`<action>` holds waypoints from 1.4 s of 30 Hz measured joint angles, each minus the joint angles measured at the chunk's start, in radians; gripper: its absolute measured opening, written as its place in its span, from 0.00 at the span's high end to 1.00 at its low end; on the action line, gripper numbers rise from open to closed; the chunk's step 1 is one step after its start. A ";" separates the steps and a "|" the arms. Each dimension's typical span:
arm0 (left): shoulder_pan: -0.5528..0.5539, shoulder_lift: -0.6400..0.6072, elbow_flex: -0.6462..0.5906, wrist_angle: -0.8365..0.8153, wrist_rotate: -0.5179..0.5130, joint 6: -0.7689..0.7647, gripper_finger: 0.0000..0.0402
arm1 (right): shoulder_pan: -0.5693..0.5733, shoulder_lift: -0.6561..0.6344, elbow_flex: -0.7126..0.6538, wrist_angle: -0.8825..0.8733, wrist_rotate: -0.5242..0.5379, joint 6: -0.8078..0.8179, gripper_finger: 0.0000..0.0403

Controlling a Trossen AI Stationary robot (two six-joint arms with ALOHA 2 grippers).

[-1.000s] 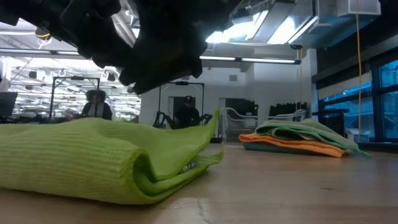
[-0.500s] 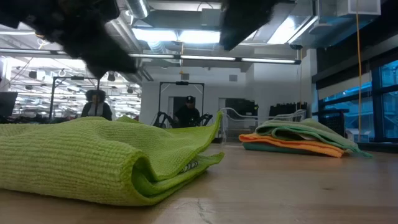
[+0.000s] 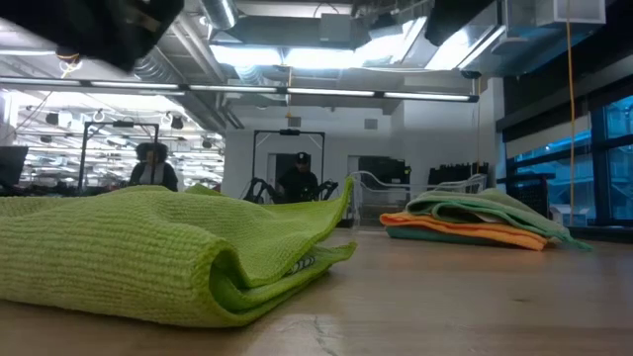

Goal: Fold microfiber towels
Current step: Stack the light green microfiber cloth on top of the green microfiber cloth

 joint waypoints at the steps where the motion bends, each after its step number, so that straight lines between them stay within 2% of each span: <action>1: -0.010 0.028 0.021 -0.009 0.026 0.007 0.78 | 0.001 0.002 0.000 -0.001 -0.011 -0.001 0.62; 6: -0.049 0.125 0.110 -0.023 0.033 0.013 0.79 | 0.017 0.003 0.000 -0.005 -0.026 -0.023 0.62; 11: -0.043 0.163 0.164 -0.046 0.017 -0.081 0.78 | 0.030 0.003 0.000 -0.004 -0.026 -0.013 0.62; 15: -0.025 0.163 0.176 -0.127 0.031 -0.182 0.70 | 0.039 0.003 0.000 -0.003 -0.026 0.001 0.62; 26: -0.029 0.173 0.174 -0.179 0.041 -0.184 0.41 | 0.046 0.003 0.000 -0.006 -0.026 -0.001 0.62; 30: -0.035 0.210 0.168 -0.177 0.127 -0.133 0.37 | 0.046 0.003 0.000 -0.022 -0.026 -0.001 0.62; 33: -0.038 0.241 0.168 -0.169 0.142 -0.133 0.37 | 0.046 0.003 0.000 -0.032 -0.026 -0.003 0.62; 35: -0.036 0.261 0.167 -0.158 0.131 -0.127 0.37 | 0.046 0.003 0.000 -0.032 -0.025 -0.004 0.62; 42: -0.022 0.316 0.168 -0.136 -0.021 -0.049 0.37 | 0.046 0.003 0.000 -0.034 -0.025 -0.004 0.62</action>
